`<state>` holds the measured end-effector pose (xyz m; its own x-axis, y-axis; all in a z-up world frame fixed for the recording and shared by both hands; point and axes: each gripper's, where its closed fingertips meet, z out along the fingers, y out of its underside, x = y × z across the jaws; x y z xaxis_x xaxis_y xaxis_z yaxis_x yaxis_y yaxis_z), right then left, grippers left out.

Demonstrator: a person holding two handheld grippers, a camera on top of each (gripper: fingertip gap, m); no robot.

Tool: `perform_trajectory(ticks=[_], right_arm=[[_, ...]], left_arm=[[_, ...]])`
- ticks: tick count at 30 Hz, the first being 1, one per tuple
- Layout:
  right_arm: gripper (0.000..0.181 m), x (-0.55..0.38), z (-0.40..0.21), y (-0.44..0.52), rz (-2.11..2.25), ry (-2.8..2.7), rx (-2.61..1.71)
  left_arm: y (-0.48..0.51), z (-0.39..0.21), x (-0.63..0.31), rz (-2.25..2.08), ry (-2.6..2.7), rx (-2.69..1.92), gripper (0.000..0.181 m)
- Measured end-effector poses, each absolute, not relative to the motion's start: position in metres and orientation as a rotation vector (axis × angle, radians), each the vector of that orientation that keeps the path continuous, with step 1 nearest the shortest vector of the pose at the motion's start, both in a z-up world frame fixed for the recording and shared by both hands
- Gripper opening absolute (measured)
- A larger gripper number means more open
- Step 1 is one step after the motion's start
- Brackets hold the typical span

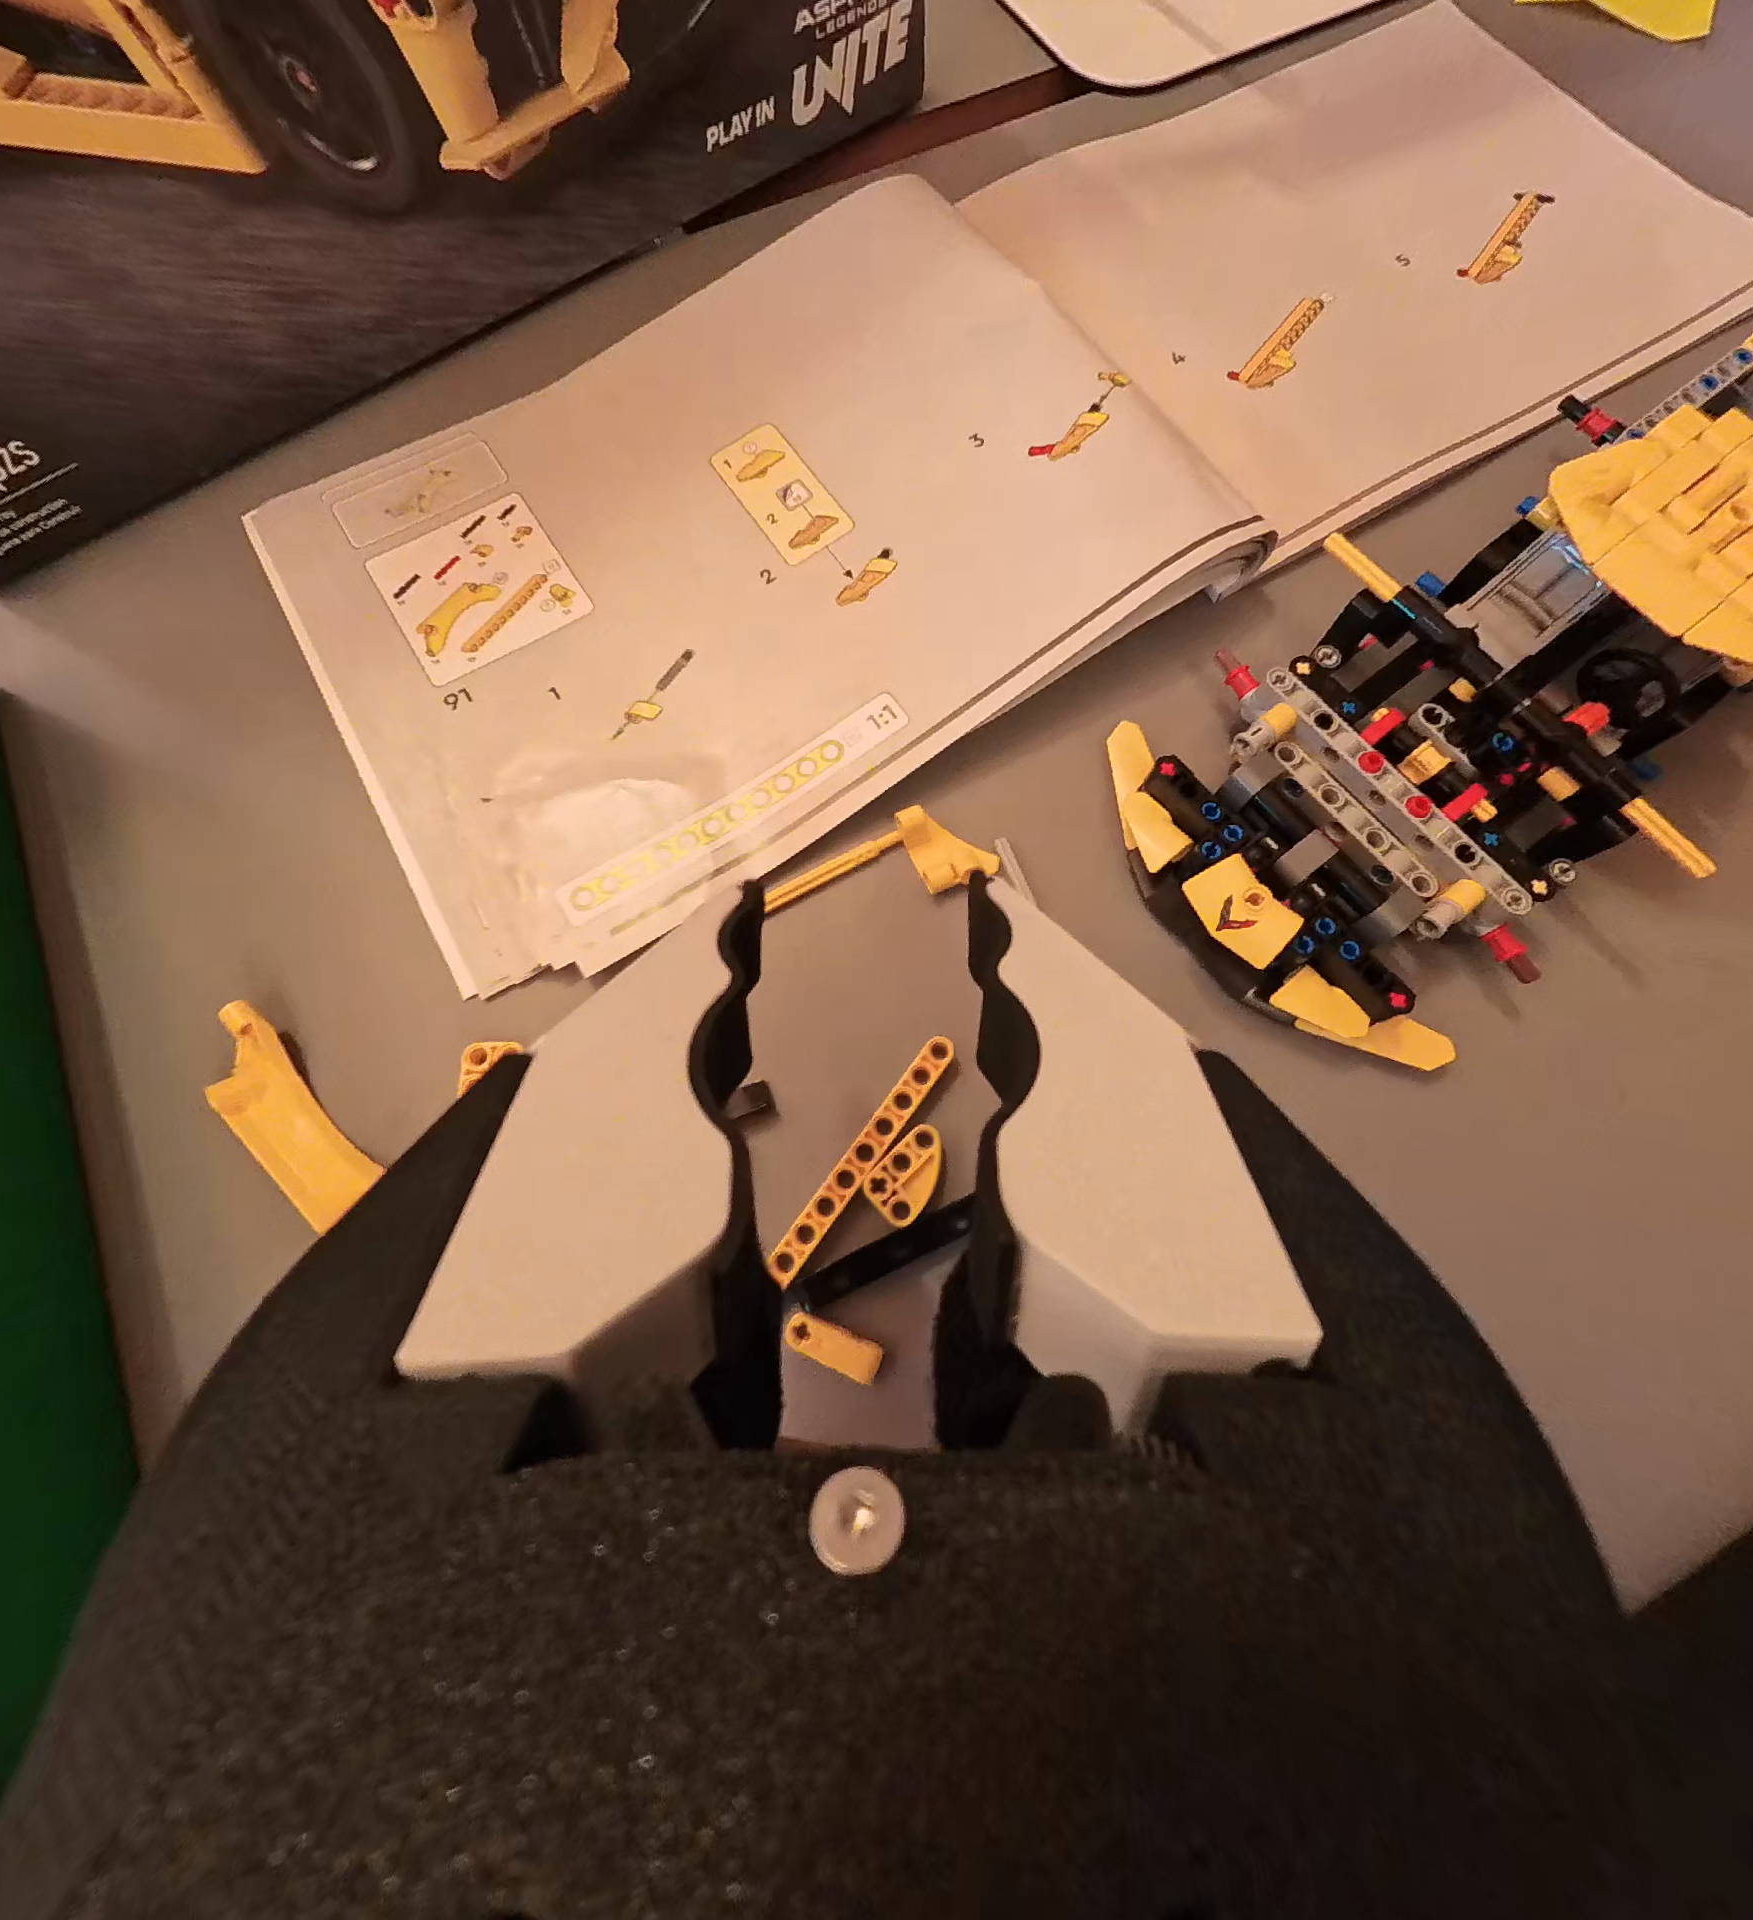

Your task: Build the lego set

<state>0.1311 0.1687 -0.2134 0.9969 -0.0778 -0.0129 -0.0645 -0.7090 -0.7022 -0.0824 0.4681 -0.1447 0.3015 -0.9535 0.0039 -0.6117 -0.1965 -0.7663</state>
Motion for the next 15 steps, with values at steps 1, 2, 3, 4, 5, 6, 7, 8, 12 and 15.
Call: perform_trajectory(ticks=[1,2,3,4,5,6,7,8,12,15], right_arm=[[0.012,0.133,-0.214,0.168,-0.050,0.088,-2.363],[0.008,0.135,-0.214,0.168,-0.085,0.077,-2.365],[0.006,0.136,-0.214,0.167,-0.112,0.062,-2.366],[0.005,0.136,-0.214,0.167,-0.126,0.051,-2.368],[0.005,0.135,-0.214,0.167,-0.134,0.045,-2.372],[0.004,0.135,-0.214,0.166,-0.139,0.042,-2.378],[0.004,0.135,-0.214,0.165,-0.142,0.041,-2.382],[0.004,0.135,-0.214,0.164,-0.145,0.039,-2.386],[0.004,0.137,-0.202,0.159,-0.166,0.039,-2.353],[0.004,0.131,-0.190,0.153,-0.105,0.019,-2.334]], left_arm=[[0.469,-0.145,-0.083,-0.652,1.391,-1.904,0.040],[0.469,-0.144,-0.084,-0.653,1.389,-1.904,0.040],[0.469,-0.144,-0.085,-0.656,1.384,-1.903,0.040],[0.469,-0.143,-0.085,-0.660,1.380,-1.902,0.039],[0.469,-0.142,-0.085,-0.665,1.375,-1.900,0.039],[0.468,-0.142,-0.085,-0.671,1.372,-1.899,0.039],[0.468,-0.141,-0.085,-0.676,1.370,-1.900,0.040],[0.467,-0.141,-0.085,-0.679,1.370,-1.900,0.040],[0.463,-0.138,-0.083,-0.667,1.387,-1.883,0.040],[0.461,-0.133,-0.084,-0.654,1.392,-1.869,0.039]])
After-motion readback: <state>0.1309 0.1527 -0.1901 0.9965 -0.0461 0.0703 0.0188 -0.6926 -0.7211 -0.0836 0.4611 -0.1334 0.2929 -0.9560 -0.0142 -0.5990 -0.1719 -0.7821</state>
